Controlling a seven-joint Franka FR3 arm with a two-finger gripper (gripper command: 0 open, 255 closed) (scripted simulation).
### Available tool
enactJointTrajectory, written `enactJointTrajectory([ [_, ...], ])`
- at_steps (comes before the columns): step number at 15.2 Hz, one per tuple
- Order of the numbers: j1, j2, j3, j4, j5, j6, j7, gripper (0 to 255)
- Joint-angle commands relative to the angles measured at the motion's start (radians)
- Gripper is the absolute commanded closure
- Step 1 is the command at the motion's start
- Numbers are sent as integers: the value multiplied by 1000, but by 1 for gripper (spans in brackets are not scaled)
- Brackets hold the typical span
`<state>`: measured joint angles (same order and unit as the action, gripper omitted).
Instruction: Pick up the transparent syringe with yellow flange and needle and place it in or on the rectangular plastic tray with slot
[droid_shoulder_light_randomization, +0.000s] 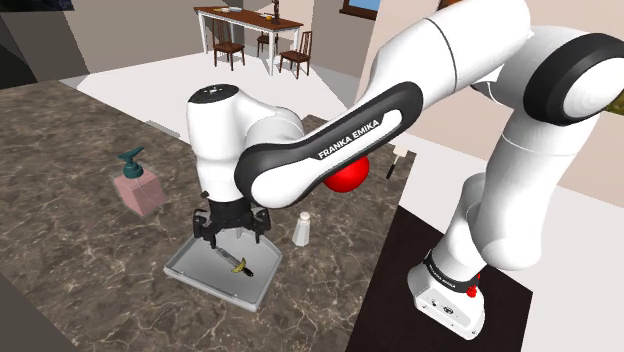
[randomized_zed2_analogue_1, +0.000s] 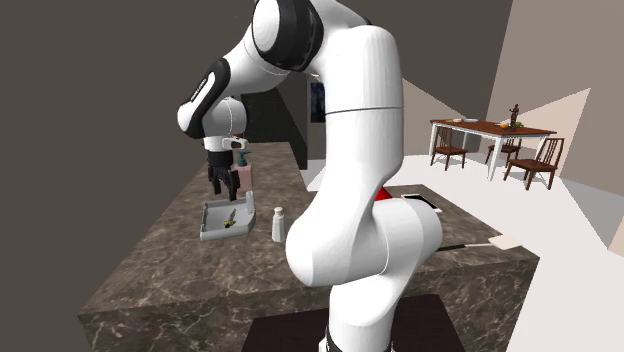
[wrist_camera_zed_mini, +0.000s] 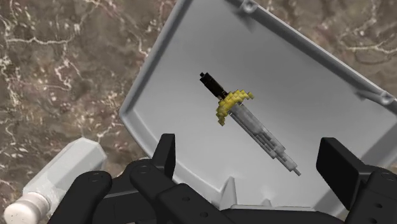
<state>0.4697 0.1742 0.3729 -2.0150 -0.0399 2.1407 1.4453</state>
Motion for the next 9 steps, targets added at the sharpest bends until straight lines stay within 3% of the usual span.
enactJointTrajectory([
  [1,-1,-20,3,37,9,-56,-4,0],
  [9,-2,-30,3,52,13,-81,-7,0],
])
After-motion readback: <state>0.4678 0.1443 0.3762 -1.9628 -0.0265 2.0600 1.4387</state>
